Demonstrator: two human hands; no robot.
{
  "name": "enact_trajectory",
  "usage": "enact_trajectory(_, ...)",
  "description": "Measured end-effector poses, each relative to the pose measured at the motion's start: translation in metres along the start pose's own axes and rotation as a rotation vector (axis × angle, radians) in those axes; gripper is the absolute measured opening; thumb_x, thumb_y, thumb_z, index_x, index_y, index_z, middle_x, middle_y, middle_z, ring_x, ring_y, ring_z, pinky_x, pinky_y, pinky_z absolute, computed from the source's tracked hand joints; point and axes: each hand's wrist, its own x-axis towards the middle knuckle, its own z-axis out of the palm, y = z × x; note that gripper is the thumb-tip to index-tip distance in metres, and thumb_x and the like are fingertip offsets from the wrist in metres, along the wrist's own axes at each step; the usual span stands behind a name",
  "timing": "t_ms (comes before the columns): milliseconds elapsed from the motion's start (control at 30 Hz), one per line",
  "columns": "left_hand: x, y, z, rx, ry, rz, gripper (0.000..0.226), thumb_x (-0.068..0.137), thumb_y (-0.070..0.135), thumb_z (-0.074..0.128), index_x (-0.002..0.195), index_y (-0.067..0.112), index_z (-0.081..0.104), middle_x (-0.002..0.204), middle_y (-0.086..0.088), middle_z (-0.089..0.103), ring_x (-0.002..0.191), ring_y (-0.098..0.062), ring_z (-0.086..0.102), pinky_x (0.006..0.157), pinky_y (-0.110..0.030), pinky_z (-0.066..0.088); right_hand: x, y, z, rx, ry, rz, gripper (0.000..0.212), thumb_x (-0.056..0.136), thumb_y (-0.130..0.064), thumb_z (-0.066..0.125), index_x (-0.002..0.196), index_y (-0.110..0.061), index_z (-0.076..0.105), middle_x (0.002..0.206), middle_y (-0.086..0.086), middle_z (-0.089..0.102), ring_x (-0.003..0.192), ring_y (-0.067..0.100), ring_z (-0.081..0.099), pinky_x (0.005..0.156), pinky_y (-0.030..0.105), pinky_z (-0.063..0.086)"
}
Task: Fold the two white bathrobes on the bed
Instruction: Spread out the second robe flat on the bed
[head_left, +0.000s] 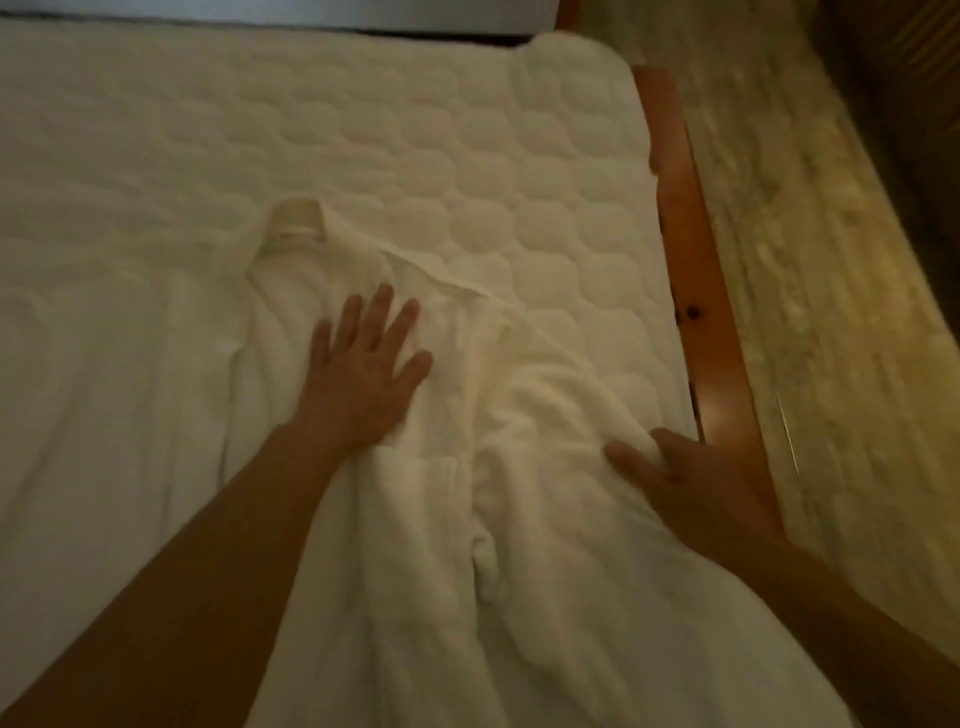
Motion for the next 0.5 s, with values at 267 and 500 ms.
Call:
enact_trajectory(267, 0.004, -0.017, 0.018, -0.123, 0.156, 0.067, 0.068, 0.095, 0.062, 0.026, 0.157, 0.035, 0.025, 0.168, 0.003, 0.012, 0.154, -0.012, 0.010, 0.123, -0.041, 0.005, 0.126, 0.062, -0.145, -0.429, 0.295, 0.128, 0.076, 0.073, -0.091, 0.046, 0.081, -0.017, 0.060, 0.070, 0.008, 0.061, 0.063, 0.029, 0.058, 0.065, 0.040, 0.052)
enact_trajectory(500, 0.018, -0.005, -0.010, -0.024, 0.071, -0.030, 0.066, 0.090, 0.066, 0.023, 0.150, 0.040, 0.034, 0.164, -0.002, 0.025, 0.148, -0.022, 0.025, 0.116, -0.046, 0.017, 0.130, 0.049, -0.115, -0.241, 0.237, 0.163, 0.053, 0.097, -0.060, 0.048, 0.128, -0.019, 0.059, 0.124, 0.012, 0.067, 0.099, 0.036, 0.063, 0.092, 0.047, 0.052)
